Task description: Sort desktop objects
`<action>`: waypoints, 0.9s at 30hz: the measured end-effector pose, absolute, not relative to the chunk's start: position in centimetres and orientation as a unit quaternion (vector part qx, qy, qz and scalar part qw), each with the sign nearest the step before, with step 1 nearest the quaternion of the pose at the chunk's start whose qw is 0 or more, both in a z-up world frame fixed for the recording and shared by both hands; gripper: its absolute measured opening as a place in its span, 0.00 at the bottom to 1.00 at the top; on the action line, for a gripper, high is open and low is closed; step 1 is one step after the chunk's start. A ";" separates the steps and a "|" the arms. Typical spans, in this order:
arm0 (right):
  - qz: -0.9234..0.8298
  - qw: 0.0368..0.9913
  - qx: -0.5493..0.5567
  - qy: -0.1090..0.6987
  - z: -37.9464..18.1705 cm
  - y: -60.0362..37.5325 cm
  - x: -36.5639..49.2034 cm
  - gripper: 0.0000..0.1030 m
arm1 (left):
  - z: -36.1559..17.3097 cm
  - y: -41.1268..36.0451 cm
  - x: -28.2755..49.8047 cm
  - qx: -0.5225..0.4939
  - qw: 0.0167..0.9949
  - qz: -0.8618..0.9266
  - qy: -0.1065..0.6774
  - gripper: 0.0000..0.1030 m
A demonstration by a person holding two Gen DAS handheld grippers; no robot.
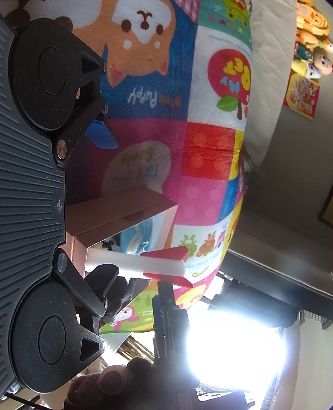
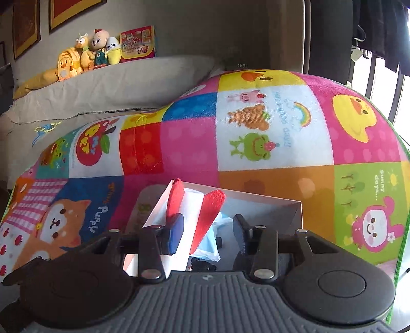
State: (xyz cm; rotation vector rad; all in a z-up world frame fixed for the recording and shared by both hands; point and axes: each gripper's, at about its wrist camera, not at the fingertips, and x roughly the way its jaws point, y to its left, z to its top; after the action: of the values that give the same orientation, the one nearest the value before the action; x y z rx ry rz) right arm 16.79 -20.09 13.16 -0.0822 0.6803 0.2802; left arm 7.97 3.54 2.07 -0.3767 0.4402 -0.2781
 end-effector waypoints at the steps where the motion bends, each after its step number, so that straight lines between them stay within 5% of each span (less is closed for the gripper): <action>1: 0.131 0.934 -0.040 0.331 13.1 -20.2 17.0 0.40 | 2.0 3.6 8.0 -0.187 0.948 -0.136 0.217 0.97; 16: 0.198 0.925 -0.001 0.324 13.6 -19.6 16.8 0.37 | 2.2 3.4 7.7 -0.183 0.950 -0.143 0.209 0.97; 23: 0.170 0.926 0.069 0.329 14.0 -22.5 18.6 0.37 | 4.6 -0.5 7.5 -0.080 0.958 -0.189 0.202 0.96; 25: 0.164 0.921 0.083 0.344 13.5 -23.1 19.2 0.37 | 5.2 -2.6 8.2 -0.033 0.961 -0.184 0.202 0.81; 27: 0.163 0.919 0.087 0.350 13.2 -23.3 19.4 0.37 | 5.6 -4.2 9.4 -0.008 0.962 -0.186 0.199 0.78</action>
State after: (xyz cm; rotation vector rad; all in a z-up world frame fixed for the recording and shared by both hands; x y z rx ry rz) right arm 19.37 -23.31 13.16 0.1784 0.7191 0.3341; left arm 9.39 -4.16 5.62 -0.0169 0.4033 -0.3758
